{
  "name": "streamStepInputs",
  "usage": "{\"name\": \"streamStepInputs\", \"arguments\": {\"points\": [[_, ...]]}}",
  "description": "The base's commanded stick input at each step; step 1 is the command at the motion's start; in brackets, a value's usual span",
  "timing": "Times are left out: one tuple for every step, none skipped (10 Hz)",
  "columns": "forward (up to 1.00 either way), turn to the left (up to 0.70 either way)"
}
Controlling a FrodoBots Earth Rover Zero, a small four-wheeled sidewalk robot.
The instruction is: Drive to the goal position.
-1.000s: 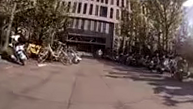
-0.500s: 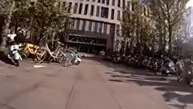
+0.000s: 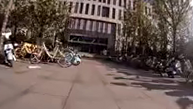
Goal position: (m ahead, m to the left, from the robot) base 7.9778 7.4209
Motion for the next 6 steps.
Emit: {"name": "streamStepInputs", "arguments": {"points": [[0.7,0.0],[0.7,0.0],[0.7,0.0],[0.7,0.0],[0.7,0.0],[0.7,0.0]]}}
